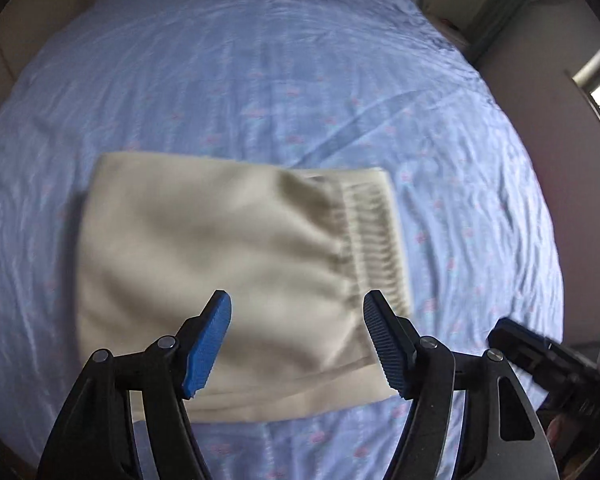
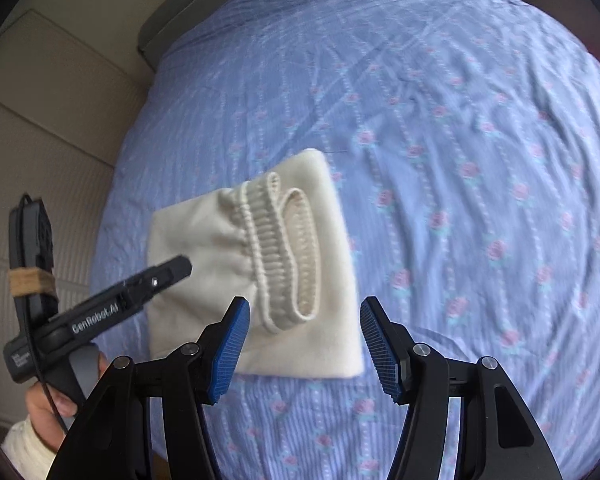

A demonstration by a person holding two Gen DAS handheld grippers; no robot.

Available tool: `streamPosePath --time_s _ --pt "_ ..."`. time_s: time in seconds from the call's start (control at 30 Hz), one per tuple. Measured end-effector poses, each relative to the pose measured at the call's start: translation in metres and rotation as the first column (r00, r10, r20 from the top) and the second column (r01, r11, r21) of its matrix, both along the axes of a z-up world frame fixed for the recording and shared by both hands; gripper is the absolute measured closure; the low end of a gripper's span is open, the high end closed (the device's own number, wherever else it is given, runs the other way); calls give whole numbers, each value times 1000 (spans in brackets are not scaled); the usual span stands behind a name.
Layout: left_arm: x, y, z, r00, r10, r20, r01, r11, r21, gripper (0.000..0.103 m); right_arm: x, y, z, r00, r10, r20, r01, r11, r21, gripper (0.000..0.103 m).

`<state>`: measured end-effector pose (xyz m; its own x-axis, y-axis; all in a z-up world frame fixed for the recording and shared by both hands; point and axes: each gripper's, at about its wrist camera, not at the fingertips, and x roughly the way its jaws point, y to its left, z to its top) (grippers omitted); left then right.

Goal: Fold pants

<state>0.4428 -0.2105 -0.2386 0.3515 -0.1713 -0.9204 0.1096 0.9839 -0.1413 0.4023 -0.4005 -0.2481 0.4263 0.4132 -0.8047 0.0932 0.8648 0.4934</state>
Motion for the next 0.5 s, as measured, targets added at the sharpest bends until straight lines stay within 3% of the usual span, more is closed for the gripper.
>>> streamPosePath --time_s 0.2,0.43,0.5 --pt "-11 57 -15 998 68 -12 -66 991 116 34 48 27 -26 995 102 -16 -102 995 -1 43" --pt "-11 90 -29 993 112 -43 -107 990 93 32 89 54 -63 982 153 -110 -154 988 -1 44" --pt "-12 91 -31 993 105 -46 -101 991 83 32 90 61 -70 975 174 -135 -168 984 51 48"
